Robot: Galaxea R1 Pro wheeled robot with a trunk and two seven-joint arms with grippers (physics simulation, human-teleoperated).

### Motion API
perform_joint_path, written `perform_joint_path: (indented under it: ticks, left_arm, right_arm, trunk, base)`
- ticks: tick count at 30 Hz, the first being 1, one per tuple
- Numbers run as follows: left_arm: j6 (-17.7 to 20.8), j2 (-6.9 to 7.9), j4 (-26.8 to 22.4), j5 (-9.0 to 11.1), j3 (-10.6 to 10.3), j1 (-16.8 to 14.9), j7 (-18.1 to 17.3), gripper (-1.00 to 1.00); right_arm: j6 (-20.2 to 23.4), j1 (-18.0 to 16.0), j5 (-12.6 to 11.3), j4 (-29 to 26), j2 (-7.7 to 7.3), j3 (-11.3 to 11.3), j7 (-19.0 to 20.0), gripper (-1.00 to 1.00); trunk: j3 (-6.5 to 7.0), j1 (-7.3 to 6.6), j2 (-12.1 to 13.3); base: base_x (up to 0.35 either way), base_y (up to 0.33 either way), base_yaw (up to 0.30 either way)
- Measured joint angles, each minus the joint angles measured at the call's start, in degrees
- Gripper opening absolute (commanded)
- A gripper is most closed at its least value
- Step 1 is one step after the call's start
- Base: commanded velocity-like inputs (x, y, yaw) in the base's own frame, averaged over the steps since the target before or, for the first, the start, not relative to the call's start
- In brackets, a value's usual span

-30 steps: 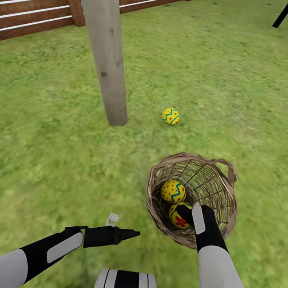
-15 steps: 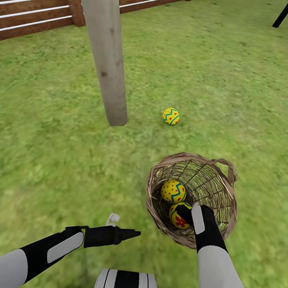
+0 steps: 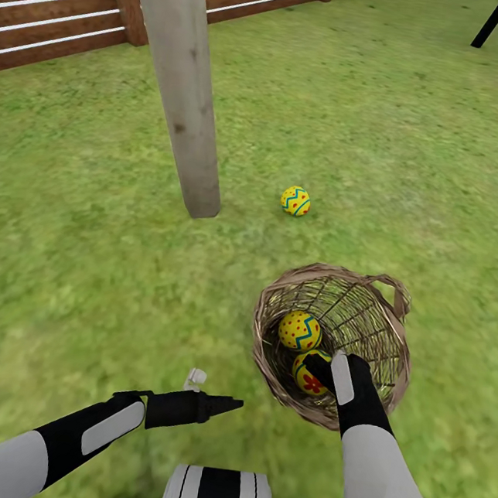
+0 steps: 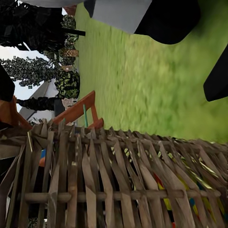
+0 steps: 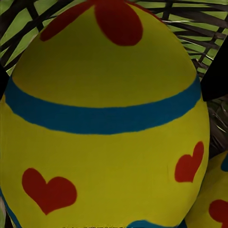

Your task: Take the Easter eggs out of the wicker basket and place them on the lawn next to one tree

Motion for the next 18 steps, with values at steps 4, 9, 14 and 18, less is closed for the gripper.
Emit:
perform_joint_path:
  ticks: [4, 9, 14, 18]
  left_arm:
    - [0.0, 0.00, 0.1, 0.0, 0.0, 0.0, 0.0, 1.00]
    - [0.0, 0.08, 0.2, 0.2, 0.0, 0.0, 0.0, 1.00]
    - [0.0, 0.09, 0.1, 0.3, 0.0, 0.0, 0.0, 1.00]
    - [0.0, 0.05, 0.0, 0.4, 0.0, 0.0, 0.1, 1.00]
  right_arm:
    - [0.0, 0.0, 0.0, -0.1, 0.00, 0.0, 0.1, -1.00]
    - [0.0, 0.0, 0.0, -0.1, 0.00, 0.0, 0.1, -1.00]
    - [0.0, 0.0, 0.0, -0.1, 0.00, 0.0, 0.0, -1.00]
    - [0.0, 0.0, 0.1, -0.1, 0.00, 0.0, 0.1, -1.00]
  trunk:
    - [0.00, 0.00, 0.0]
    - [0.00, 0.00, 0.0]
    - [0.00, 0.00, 0.0]
    - [0.55, -0.65, 1.2]
  base:
    - [0.000, 0.000, 0.000]
    - [0.000, 0.000, 0.000]
    - [0.000, 0.000, 0.000]
    - [0.000, 0.000, 0.000]
